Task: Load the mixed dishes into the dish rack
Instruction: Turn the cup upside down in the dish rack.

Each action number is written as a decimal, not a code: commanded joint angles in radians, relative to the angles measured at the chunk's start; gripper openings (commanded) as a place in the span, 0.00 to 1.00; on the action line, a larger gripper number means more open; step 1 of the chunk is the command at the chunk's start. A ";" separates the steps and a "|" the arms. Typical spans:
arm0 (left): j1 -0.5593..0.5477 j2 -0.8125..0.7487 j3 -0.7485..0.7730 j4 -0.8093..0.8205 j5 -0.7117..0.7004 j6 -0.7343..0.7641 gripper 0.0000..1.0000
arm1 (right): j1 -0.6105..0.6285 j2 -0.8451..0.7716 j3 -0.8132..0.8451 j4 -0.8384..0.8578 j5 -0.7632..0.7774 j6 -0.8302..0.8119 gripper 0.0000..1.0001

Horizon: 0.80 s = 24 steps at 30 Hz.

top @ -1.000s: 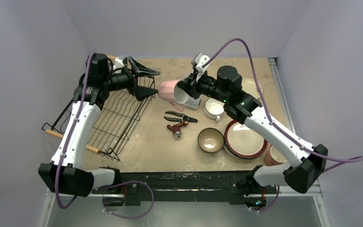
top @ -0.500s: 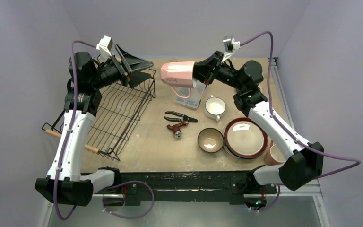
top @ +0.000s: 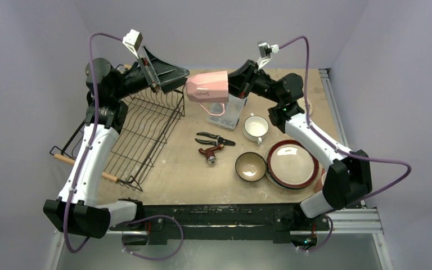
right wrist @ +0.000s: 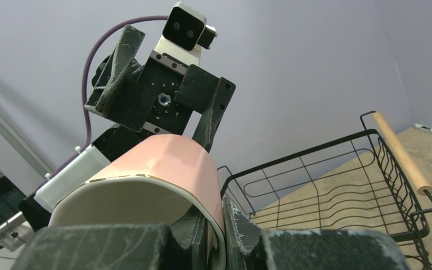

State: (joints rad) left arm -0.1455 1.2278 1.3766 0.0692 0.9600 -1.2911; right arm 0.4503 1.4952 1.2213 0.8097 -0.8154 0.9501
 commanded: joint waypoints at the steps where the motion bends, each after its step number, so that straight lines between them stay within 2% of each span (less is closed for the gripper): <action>1: -0.021 0.003 0.040 0.057 0.062 0.001 0.94 | 0.002 -0.009 0.087 0.203 0.045 0.127 0.00; 6: -0.022 -0.015 0.047 -0.234 -0.027 0.153 0.92 | 0.001 -0.012 0.130 0.211 0.042 0.147 0.00; 7: -0.022 -0.026 0.022 -0.220 -0.040 0.149 0.91 | 0.002 -0.019 0.133 0.193 0.046 0.136 0.00; 11: -0.024 -0.031 -0.046 0.004 -0.011 0.049 0.88 | 0.002 -0.016 0.139 0.173 0.073 0.130 0.00; 17: -0.048 -0.010 -0.029 0.208 0.039 -0.021 0.93 | 0.006 0.021 0.157 0.199 0.079 0.172 0.00; 24: -0.085 0.032 0.020 0.228 0.080 -0.030 0.94 | 0.029 0.049 0.158 0.204 0.081 0.179 0.00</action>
State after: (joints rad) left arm -0.2157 1.2430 1.3510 0.2157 1.0031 -1.3048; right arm 0.4618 1.5490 1.3144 0.9195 -0.7990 1.0866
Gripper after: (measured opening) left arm 0.941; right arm 0.089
